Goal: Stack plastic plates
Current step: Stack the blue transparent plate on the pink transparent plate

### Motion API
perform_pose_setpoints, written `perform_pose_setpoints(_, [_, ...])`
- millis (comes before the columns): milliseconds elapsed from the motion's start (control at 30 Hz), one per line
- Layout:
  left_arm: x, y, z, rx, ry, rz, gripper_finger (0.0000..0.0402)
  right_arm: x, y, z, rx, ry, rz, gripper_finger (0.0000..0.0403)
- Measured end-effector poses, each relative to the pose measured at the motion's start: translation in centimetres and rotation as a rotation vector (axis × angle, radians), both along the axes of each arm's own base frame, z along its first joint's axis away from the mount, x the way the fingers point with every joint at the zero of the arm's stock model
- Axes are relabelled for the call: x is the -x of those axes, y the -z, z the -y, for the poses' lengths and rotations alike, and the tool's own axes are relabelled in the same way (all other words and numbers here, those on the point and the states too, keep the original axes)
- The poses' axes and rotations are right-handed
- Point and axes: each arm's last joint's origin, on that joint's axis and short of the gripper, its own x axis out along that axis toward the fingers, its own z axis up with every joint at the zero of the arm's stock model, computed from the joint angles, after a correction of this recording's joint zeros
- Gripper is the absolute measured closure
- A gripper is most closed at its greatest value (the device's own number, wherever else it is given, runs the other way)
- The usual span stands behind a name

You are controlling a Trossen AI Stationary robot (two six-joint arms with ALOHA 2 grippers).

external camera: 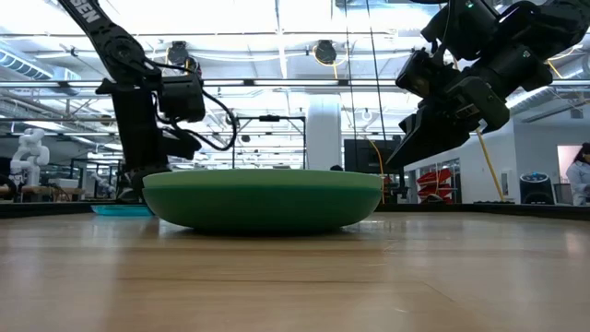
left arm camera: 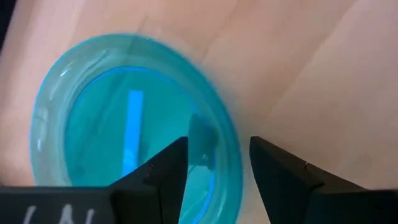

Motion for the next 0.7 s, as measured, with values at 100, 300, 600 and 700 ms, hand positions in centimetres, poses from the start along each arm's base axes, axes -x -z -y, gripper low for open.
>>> perform_pose_setpoints(100, [0.12, 0.17, -0.12, -0.021, -0.024, -0.023, 0.0222, 0.0, 0.0, 0.0, 0.0, 0.0, 0.001, 0.0397])
perform_pose_setpoints(300, [0.16, 0.17, -0.17, -0.022, -0.027, -0.026, 0.026, 0.0, 0.0, 0.0, -0.001, 0.001, 0.001, 0.0397])
perform_pose_setpoints(600, [0.18, 0.18, -0.09, -0.018, -0.063, -0.015, 0.0368, 0.0, 0.0, 0.0, -0.005, 0.004, 0.001, 0.0397])
perform_pose_setpoints(700, [0.12, 0.17, 0.01, -0.019, -0.069, -0.009, 0.0393, 0.0, 0.0, 0.0, -0.005, 0.004, 0.001, 0.0397])
